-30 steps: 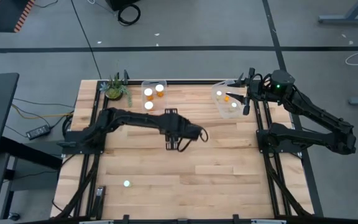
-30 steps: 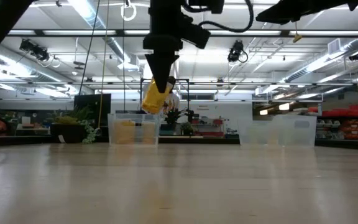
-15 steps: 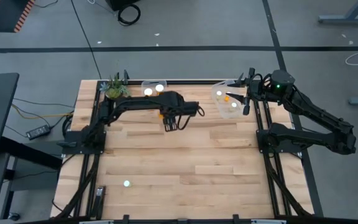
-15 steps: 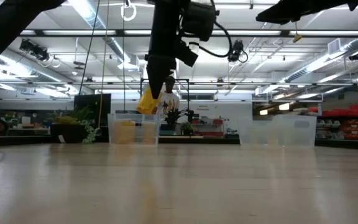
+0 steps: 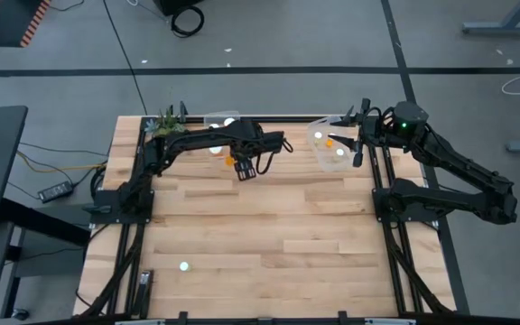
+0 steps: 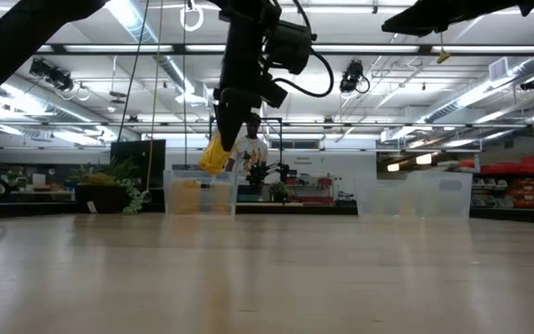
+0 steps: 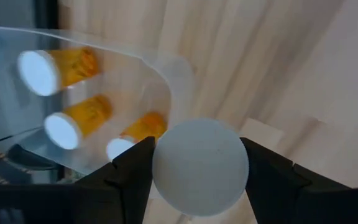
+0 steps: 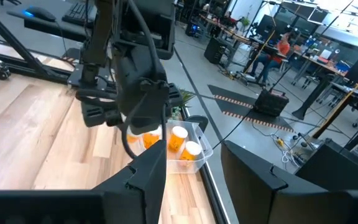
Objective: Pick and place medicine bottles into bin by pill shape (circle, oval)
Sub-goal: Put the big pill bottle into the left transparent bin
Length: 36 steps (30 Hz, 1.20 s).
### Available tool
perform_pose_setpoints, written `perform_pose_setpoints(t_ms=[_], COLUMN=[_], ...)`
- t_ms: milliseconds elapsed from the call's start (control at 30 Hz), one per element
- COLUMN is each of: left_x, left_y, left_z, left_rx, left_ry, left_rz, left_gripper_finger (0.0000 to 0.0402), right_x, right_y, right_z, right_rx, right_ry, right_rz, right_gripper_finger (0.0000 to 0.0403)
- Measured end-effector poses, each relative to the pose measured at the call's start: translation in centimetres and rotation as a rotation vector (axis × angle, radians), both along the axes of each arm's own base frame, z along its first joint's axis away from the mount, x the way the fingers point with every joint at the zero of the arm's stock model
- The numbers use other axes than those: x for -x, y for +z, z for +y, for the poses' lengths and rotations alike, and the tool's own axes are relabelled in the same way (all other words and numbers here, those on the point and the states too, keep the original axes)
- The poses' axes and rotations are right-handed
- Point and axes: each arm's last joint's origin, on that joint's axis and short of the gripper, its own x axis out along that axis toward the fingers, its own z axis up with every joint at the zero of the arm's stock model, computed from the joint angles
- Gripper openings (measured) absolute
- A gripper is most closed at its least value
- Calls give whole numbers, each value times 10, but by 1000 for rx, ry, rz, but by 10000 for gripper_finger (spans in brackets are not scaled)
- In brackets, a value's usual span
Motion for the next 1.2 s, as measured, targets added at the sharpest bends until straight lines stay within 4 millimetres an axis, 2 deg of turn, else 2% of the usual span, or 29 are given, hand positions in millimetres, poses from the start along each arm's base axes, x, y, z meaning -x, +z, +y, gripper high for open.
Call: perform_pose_setpoints(t_ms=[167, 400, 633, 1000, 1100, 1200], left_x=[3, 10, 16, 20, 23, 25], left_y=[4, 21, 29, 28, 20, 3], left_z=[-3, 1, 26, 67, 72, 75], left_rx=[16, -26, -94, -137, -133, -122], left_ry=[-3, 7, 105, 291, 321, 335], left_rz=[7, -39, -103, -236, -230, -209], left_gripper_finger=[218, 223, 221, 222, 220, 223], right_x=[0, 0, 0, 0, 0, 0], right_y=[0, 0, 0, 0, 0, 0], right_z=[0, 0, 0, 0, 0, 0], right_rx=[1, 1, 0, -1, -1, -1], right_ry=[0, 0, 0, 6, 7, 7], right_rz=[0, 0, 0, 0, 0, 0], right_gripper_finger=[161, 161, 161, 161, 161, 161])
